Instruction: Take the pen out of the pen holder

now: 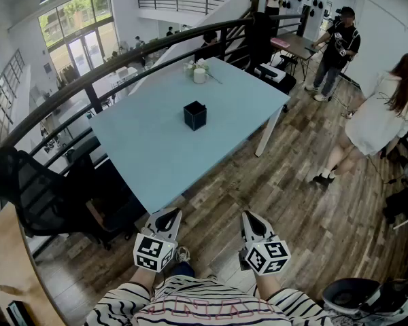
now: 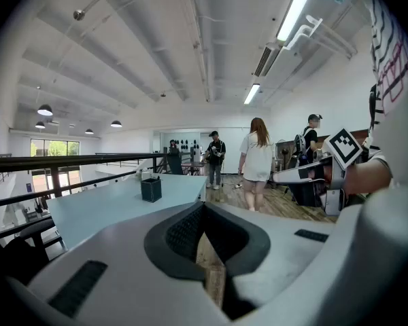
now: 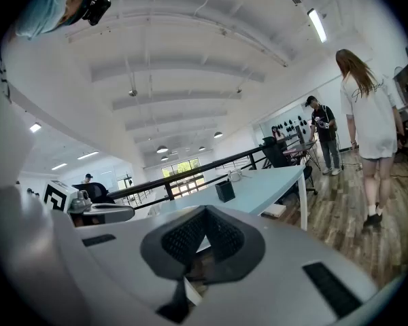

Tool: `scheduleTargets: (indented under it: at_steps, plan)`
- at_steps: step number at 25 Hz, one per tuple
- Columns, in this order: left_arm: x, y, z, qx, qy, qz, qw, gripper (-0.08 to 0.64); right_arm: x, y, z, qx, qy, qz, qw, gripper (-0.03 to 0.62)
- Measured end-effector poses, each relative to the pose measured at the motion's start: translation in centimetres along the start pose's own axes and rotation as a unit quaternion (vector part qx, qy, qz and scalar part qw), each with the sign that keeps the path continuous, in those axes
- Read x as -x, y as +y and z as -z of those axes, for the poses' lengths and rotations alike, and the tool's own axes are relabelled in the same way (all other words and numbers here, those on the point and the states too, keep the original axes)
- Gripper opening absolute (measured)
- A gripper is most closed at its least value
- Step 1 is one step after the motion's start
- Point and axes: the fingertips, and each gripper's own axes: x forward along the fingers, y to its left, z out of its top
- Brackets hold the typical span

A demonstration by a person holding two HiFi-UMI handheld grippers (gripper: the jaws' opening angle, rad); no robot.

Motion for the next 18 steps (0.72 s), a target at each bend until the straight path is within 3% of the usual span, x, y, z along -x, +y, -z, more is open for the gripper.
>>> scheduleTargets:
  at_steps: [10, 12, 13, 14, 15, 18]
  plan:
    - [-1.2, -1.1, -0.5, 0.006, -0.018, 0.01, 0.9998, 0.028, -0.6, -1.3, -0.8, -0.01, -0.019, 0.003, 1.0, 0.031]
    - [-2.5, -0.7, -0.5, 0.016, -0.017, 0.016, 0.9996, 0.069, -1.4, -1.9, -0.8, -0.013, -0.017, 0.003, 1.0, 0.036]
    - [-3.3, -0.5, -0.4, 0.02, -0.014, 0.021, 0.9995, 0.16, -2.0, -2.2, -1.0, -0.016, -0.017, 0.004, 1.0, 0.068]
    - [-4.2, -0.2, -0.4, 0.023, -0.011, 0.025, 0.9993, 0.203, -2.7, -2.7, -1.1, -0.019, -0.017, 0.006, 1.0, 0.158]
    - [-5.2, 0.2, -0.5, 0.024, -0.009, 0.029, 0.9992, 0.204, -3.4, -3.1, -1.4, -0.022, -0.017, 0.008, 1.0, 0.186]
    - [-7.8, 1.9, -0.8, 0.025, -0.007, 0.036, 0.999, 0.204, -5.8, -3.8, -2.1, -0.022, -0.016, 0.012, 1.0, 0.186]
